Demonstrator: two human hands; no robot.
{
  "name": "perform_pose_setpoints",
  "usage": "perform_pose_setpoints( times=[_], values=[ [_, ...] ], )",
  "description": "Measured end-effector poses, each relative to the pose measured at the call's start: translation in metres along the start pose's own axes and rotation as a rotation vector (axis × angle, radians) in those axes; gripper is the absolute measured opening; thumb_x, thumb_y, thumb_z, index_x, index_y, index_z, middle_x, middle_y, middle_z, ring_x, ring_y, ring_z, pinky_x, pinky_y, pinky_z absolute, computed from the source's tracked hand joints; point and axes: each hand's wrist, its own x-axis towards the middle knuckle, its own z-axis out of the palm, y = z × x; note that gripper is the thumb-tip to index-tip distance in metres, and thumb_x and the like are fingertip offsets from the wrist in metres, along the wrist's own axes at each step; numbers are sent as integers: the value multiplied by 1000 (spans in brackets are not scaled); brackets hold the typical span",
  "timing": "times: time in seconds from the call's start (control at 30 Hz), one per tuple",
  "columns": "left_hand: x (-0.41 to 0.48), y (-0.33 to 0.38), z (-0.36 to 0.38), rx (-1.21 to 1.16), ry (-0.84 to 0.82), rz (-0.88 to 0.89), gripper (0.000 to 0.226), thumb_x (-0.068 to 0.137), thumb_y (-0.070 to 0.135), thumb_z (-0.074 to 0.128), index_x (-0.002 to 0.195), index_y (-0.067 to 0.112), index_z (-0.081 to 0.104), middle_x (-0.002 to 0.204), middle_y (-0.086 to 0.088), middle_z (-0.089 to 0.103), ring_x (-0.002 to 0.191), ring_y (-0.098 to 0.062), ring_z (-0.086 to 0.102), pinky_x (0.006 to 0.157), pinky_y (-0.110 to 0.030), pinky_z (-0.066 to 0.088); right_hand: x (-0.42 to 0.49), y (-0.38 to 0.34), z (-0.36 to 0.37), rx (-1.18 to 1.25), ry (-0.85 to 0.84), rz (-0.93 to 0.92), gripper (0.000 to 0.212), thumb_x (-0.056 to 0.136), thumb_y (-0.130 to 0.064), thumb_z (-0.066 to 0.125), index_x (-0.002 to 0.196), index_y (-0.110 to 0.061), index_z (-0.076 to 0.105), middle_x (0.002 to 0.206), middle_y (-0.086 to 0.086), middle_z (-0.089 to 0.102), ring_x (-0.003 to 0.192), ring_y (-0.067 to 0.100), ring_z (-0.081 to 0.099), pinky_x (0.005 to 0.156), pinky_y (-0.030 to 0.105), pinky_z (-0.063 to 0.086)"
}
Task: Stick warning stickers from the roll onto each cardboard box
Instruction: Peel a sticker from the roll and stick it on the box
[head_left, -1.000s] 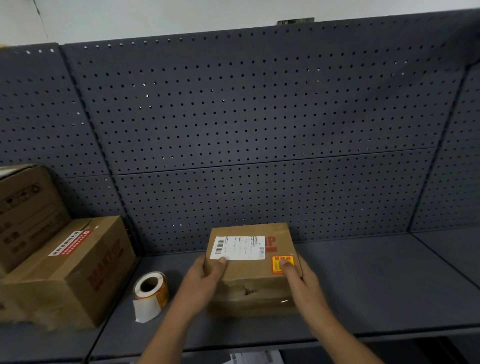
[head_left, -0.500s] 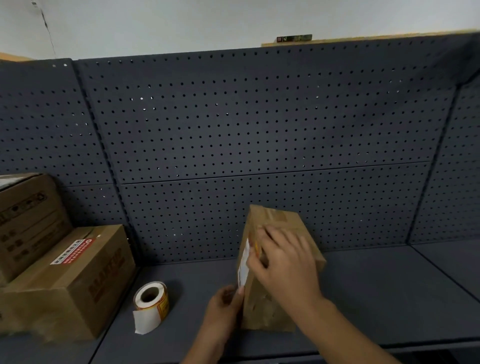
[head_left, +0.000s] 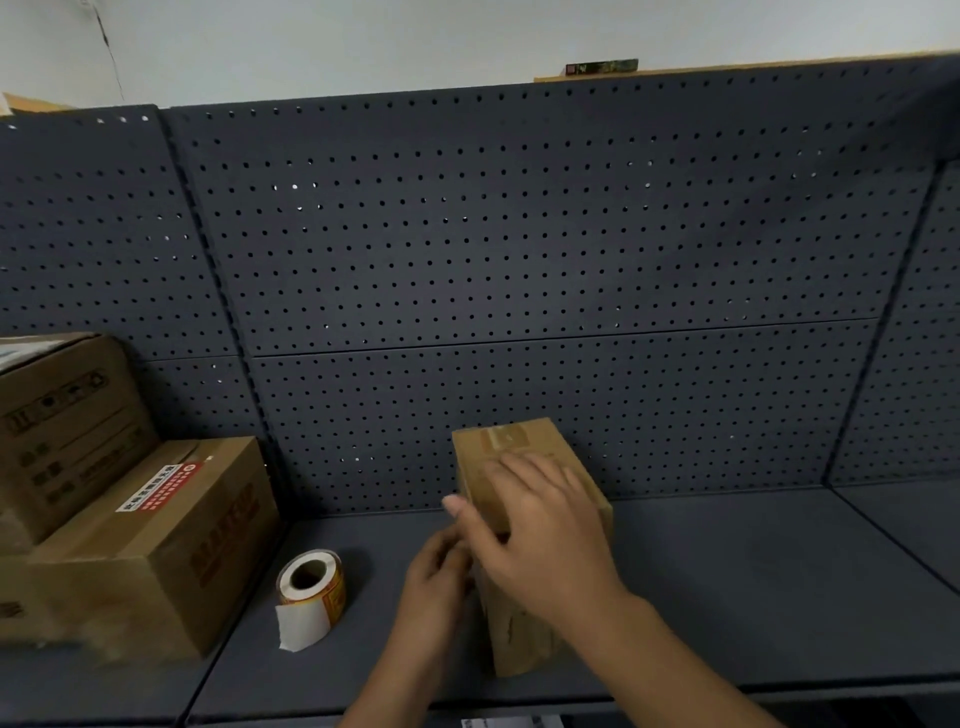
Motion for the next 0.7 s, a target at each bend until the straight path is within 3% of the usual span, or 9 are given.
perform_pose_setpoints(
  times=[0.1, 0.2, 0.27, 0.33, 0.37, 0.43, 0.5, 0.6, 0.7],
  values=[
    [-7, 26, 5, 46, 80, 215, 26, 110, 31, 45, 126, 29, 65, 122, 8, 72, 116, -11, 67, 107, -44, 53, -6, 23, -17, 101, 197, 23, 36, 104, -44, 49, 118, -18, 70, 115, -8, 65, 109, 13, 56, 93, 35, 47],
    [-24, 48, 18, 117, -9, 305, 27, 107, 48, 40, 131, 42, 52, 121, 21, 64, 109, 18, 59, 92, -10, 49, -18, 52, -18, 182, 237, 180, 42, 102, -47, 48, 130, -20, 62, 123, -8, 55, 115, 11, 49, 97, 35, 45],
    [-32, 55, 29, 144, -67, 256, 25, 105, 51, 42, 130, 47, 41, 120, 31, 56, 99, 31, 53, 83, 2, 42, -25, 64, -11, 373, 123, 396, 55, 101, -61, 46, 141, -25, 54, 133, -10, 51, 126, 9, 45, 105, 37, 44],
    [-31, 53, 37, 202, -87, 249, 55, 104, 55, 44, 153, 42, 24, 140, 30, 43, 128, 18, 45, 107, -9, 36, -29, 71, -5, 685, -40, 647, 72, 92, -76, 51, 147, -30, 49, 141, -12, 54, 132, 9, 50, 112, 41, 46],
    [-31, 52, 40, 220, -80, 242, 60, 104, 55, 44, 157, 41, 19, 146, 27, 42, 136, 9, 43, 112, -14, 35, -30, 74, -2, 830, -102, 736, 75, 87, -81, 53, 144, -32, 53, 139, -12, 61, 129, 9, 57, 111, 43, 48],
    [-27, 50, 45, 215, -73, 250, 43, 107, 47, 42, 148, 43, 28, 131, 31, 52, 115, 20, 51, 92, 2, 38, -32, 76, 0, 1003, -149, 795, 61, 87, -78, 56, 127, -33, 68, 118, -12, 76, 113, 7, 69, 105, 43, 54],
    [-22, 46, 48, 195, -85, 245, 38, 109, 41, 40, 147, 40, 34, 121, 33, 55, 95, 31, 52, 75, 8, 38, -31, 74, -3, 1029, -107, 797, 44, 95, -65, 56, 113, -31, 76, 106, -13, 79, 104, 7, 73, 100, 42, 57],
    [-18, 40, 49, 139, -102, 213, 34, 110, 42, 41, 143, 44, 42, 120, 27, 65, 103, 21, 60, 90, -6, 47, -30, 75, -7, 1003, 3, 781, 36, 99, -55, 56, 111, -28, 78, 102, -12, 80, 102, 8, 74, 93, 37, 59],
    [-18, 33, 50, -7, -58, 87, 25, 109, 44, 44, 131, 46, 55, 115, 21, 74, 112, -4, 69, 102, -39, 56, -26, 75, -10, 799, 102, 648, 56, 92, -71, 51, 129, -34, 71, 118, -16, 74, 115, 9, 67, 97, 36, 56]
  ],
)
